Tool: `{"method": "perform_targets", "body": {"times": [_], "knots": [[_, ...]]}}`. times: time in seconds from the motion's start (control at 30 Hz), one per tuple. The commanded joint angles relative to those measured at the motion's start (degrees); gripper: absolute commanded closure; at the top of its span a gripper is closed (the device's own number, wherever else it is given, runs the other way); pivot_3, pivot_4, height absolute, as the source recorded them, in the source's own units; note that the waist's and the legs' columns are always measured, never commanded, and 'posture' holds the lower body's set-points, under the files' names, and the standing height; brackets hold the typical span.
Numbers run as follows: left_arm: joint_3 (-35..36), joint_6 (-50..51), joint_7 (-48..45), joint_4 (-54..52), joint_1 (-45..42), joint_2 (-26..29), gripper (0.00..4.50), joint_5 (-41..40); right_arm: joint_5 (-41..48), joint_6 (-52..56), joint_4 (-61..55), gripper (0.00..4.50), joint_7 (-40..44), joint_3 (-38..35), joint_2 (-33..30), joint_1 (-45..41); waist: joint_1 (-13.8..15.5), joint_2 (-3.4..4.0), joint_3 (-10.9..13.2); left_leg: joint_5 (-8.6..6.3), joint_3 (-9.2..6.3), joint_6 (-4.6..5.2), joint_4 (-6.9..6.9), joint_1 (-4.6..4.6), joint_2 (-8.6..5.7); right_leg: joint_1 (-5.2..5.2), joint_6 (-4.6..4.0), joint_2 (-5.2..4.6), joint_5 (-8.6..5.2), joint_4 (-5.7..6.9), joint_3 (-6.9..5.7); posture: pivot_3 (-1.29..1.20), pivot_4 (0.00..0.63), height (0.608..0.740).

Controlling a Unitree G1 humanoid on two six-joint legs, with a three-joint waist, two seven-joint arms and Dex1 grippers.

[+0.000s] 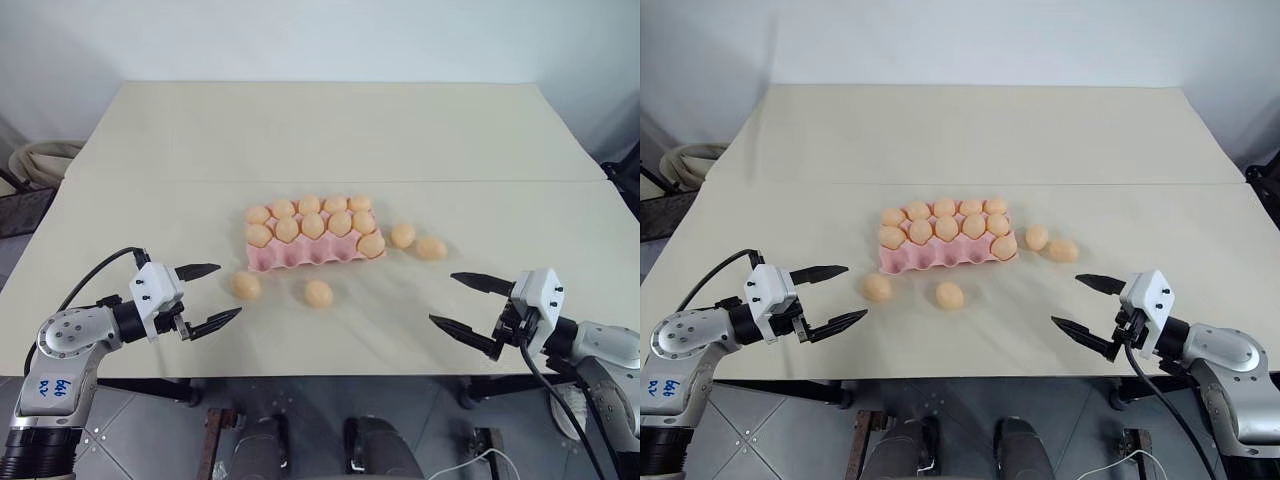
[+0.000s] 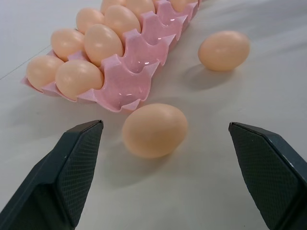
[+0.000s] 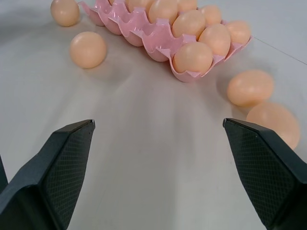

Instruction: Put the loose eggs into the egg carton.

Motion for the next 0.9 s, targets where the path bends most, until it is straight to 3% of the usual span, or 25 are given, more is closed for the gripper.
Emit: {"method": "perform_targets", "body": {"times": [0.03, 0.37, 0.6, 0.9], "knots": [[0.3, -1.1, -0.1, -1.7, -0.4, 0.0, 0.02, -0.5, 0.8, -0.8, -0.8, 0.00, -1.0, -3.0, 0.1, 0.3, 0.0, 0.00, 0.0, 0.00, 0.00, 0.00, -0.01, 0.00, 0.00, 0.00, 0.00, 0.00, 0.00, -0.02, 0.00, 0.00, 0.150, 0.740], [-3.3, 3.0, -2.0, -5.2, -4.3, -1.0, 0.02, -3.2, 1.8, -0.4, 1.7, 0.00, -7.5, -11.0, 2.1, 2.4, 0.2, 0.00, 0.0, 0.01, 0.02, 0.00, 0.00, 0.00, -0.02, 0.03, 0.02, 0.01, 0.01, -0.02, -0.01, 0.00, 0.150, 0.740], [-3.7, 1.8, -2.7, -3.9, -5.7, -1.6, 0.02, -3.0, 0.3, 0.0, 2.4, 0.00, -8.3, -8.7, 2.4, 2.3, -0.2, 0.00, 0.0, 0.15, 0.27, 0.25, -0.01, 0.16, 0.06, 0.02, 0.04, 0.19, 0.02, 0.09, 0.27, 0.00, 0.150, 0.740], [-0.8, -0.5, -2.0, -4.5, -3.6, -2.8, 0.02, -4.1, -5.4, 10.7, 13.7, 0.00, -10.1, 6.1, 2.5, -20.6, -0.9, 0.00, 0.0, 0.05, 0.58, 0.07, 0.07, 0.24, 0.05, -0.09, 0.09, 0.15, 0.19, 0.14, 0.66, 0.00, 0.150, 0.740]]}}
